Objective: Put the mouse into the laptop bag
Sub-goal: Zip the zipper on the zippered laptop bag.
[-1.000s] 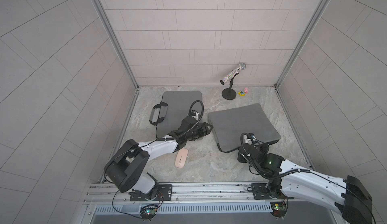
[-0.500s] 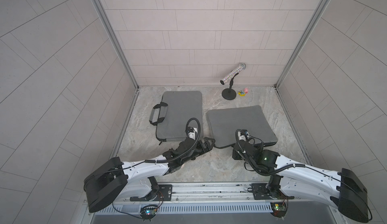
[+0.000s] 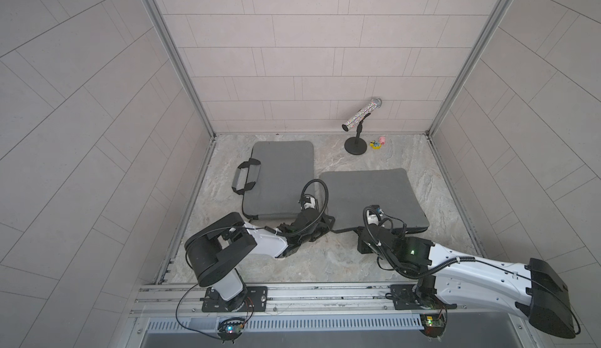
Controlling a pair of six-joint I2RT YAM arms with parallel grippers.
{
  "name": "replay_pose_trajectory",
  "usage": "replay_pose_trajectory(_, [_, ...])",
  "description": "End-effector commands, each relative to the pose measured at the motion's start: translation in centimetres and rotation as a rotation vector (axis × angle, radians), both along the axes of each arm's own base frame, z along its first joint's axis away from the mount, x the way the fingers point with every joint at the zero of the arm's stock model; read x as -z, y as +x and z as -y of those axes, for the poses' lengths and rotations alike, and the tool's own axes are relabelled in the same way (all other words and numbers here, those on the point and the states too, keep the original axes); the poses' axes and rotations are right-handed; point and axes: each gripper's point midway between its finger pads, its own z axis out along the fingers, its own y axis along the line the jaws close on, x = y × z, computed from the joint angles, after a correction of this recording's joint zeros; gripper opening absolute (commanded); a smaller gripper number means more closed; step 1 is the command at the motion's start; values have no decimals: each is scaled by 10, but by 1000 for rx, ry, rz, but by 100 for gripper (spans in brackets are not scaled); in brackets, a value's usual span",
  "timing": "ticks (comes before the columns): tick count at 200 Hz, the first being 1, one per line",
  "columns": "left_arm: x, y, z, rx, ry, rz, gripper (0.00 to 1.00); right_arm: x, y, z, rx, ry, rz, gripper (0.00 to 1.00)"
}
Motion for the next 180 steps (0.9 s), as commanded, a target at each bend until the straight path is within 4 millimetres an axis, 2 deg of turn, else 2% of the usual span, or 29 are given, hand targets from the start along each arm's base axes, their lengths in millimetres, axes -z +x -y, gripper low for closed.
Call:
replay_pose_trajectory(1, [-17,25,-9,-38,-18,48,0,2,6,21,98,-30,36,0])
replay_pose_trajectory(32, [-22,45,-38,-80,24,37,0,8,2,61,185,-140,40,0])
replay_pose_trajectory(58, [-35,60,-46,-68,13,38,0,11,0,88,243,-197,26,0])
replay_pose_trajectory(101, [-41,75,-59,-71,40,32,0,9,-2,107,282,-247,14,0])
replay_pose_trajectory(142, [-40,99,-72,-78,57,10,0,-1,-8,119,292,-247,35,0])
replay_pose_trajectory(180, [-40,120,-76,-75,135,6,0,0,-15,128,296,-258,22,0])
